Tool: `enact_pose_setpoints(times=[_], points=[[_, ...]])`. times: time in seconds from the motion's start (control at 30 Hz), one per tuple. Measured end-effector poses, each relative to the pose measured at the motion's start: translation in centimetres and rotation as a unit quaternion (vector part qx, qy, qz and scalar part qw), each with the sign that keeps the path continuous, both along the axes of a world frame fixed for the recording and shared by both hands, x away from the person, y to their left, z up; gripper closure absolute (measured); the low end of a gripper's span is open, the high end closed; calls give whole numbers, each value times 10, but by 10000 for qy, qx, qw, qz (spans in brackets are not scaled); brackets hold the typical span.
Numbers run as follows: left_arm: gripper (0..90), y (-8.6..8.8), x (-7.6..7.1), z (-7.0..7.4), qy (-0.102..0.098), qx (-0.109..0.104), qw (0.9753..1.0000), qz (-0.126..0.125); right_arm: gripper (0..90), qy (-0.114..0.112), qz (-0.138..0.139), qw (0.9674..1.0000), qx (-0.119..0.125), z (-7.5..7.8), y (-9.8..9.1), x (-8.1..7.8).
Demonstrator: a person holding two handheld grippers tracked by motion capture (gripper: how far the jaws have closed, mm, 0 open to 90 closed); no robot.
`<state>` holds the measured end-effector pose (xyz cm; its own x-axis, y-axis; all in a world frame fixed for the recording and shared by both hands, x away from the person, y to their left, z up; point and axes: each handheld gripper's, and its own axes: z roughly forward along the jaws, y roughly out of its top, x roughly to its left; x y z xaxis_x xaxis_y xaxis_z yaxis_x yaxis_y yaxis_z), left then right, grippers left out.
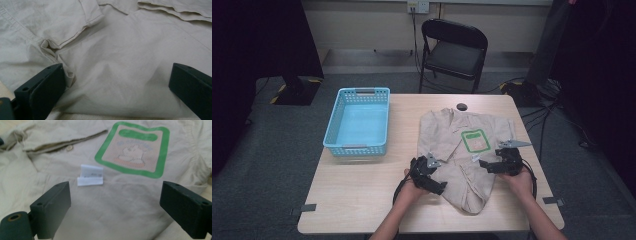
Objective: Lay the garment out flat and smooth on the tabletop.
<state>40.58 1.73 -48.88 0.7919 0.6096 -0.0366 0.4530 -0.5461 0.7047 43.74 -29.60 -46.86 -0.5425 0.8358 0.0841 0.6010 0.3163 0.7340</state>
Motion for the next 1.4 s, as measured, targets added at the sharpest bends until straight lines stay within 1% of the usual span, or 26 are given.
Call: enact_pose_setpoints(times=[0.03,0.1,0.17,0.23,0.27,0.33,0.5,0.77,0.87,0.97,1.0,1.07,1.13,1.17,1.23,1.27,1.4], points=[[0,0,0,0,-1,3,10000,-1,79,16,48,10000,-52,-2,1,-2],[0,0,0,0,-2,6,10000,-2,75,124,107,9997,-163,-5,2,-6],[0,0,0,0,-2,7,10000,1,71,138,123,9993,-324,-9,1,-9],[0,0,0,0,-4,9,10000,3,59,183,172,9991,-354,-15,0,-11],[0,0,0,0,-3,9,10000,3,60,73,164,9992,-363,-17,-1,-13],[0,0,0,0,-3,9,10000,3,57,24,207,9988,-453,-18,-1,-15],[0,0,-1,0,-4,11,10000,7,52,28,261,9986,-458,-18,-1,-15],[0,0,-1,0,-2,9,10000,43,52,29,202,9987,-457,-18,-1,-17],[0,-2,-1,0,6,15,9999,124,52,30,202,9988,-455,-18,-1,-17],[0,-3,0,3,41,97,9998,156,53,29,202,9988,-454,-18,-1,-17],[3,-5,0,4,51,88,9997,206,53,30,202,9988,-454,-18,-1,-17],[20,-6,3,10,43,99,9996,254,54,26,206,9987,-458,-18,-1,-17],[22,-10,7,15,-5,52,9994,333,55,25,199,9988,-455,-18,-2,-18],[28,-12,9,18,-63,82,9994,333,55,30,191,9988,-452,-18,-2,-19],[63,-16,13,23,-134,45,9991,400,55,30,190,9988,-449,-18,-2,-19],[76,-19,16,25,-134,6,9990,417,55,28,190,9988,-451,-18,-2,-20],[101,-28,28,29,-222,15,9985,499,55,28,190,9988,-449,-18,-2,-20]])
